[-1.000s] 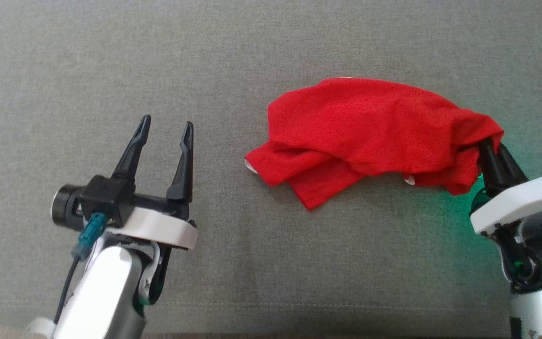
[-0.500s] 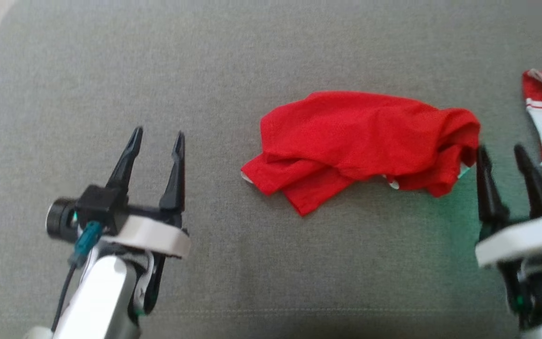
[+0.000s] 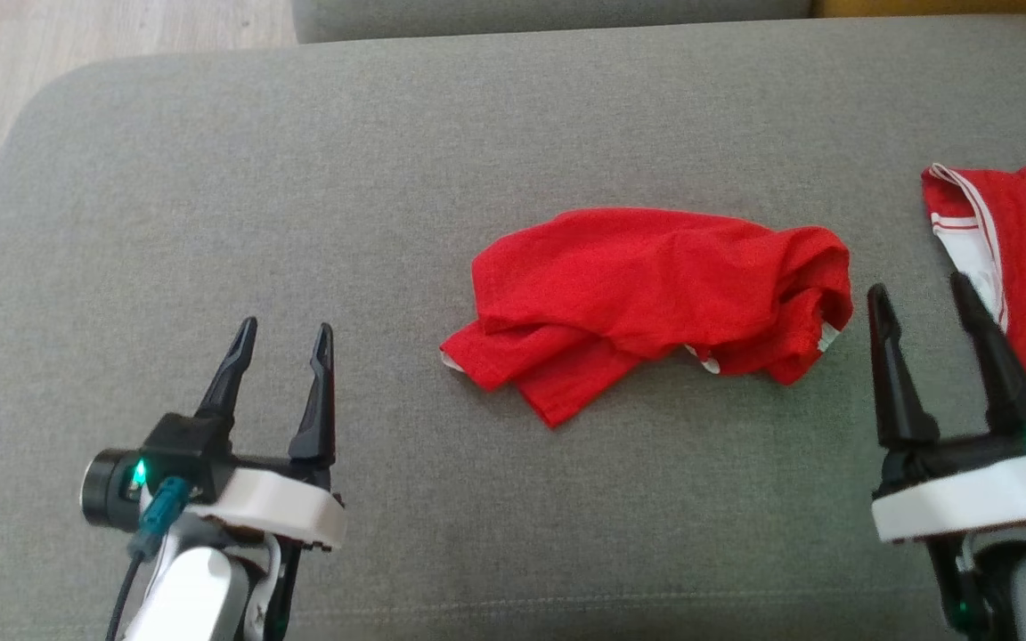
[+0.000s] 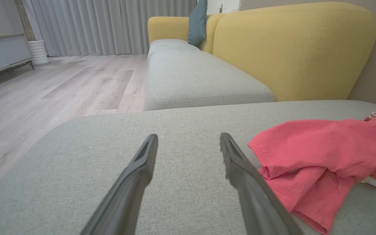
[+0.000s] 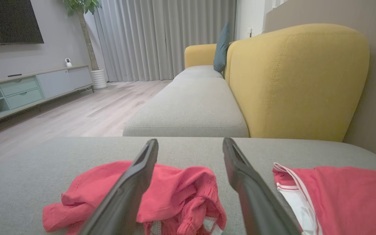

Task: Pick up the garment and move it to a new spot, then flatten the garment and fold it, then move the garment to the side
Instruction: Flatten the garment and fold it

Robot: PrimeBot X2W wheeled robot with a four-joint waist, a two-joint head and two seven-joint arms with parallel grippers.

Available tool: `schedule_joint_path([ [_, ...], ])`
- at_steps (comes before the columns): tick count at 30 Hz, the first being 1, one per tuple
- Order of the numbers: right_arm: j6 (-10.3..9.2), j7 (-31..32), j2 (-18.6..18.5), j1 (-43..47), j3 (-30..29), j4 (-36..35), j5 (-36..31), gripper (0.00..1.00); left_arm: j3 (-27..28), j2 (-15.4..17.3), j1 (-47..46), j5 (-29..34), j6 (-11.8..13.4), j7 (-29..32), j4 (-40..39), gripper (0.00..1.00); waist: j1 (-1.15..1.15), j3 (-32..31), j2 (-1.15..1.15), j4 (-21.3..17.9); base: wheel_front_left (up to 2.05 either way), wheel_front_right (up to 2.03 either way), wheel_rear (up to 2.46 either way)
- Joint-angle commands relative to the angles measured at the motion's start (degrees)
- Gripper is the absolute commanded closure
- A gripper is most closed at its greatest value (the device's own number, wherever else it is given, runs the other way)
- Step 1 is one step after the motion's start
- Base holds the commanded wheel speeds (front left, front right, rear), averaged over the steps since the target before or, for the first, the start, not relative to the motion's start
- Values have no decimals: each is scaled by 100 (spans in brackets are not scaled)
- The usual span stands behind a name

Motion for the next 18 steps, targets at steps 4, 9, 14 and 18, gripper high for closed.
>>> schedule_joint_path([
  [4,22,34,-18,33,158,-230,13,0,224,153,-157,-50,69,38,-275,0,0,11,0,-1,0,0,0],
  [9,22,55,-6,8,174,-237,36,0,209,170,-157,-57,92,59,-328,0,0,51,0,-6,0,0,0],
  [14,22,66,-15,-20,185,-201,73,0,185,176,-169,-74,106,61,-329,0,0,62,0,-3,0,0,0],
  [18,22,57,-11,-36,192,-177,89,0,168,181,-182,-78,116,59,-333,0,0,69,0,-5,0,0,0],
])
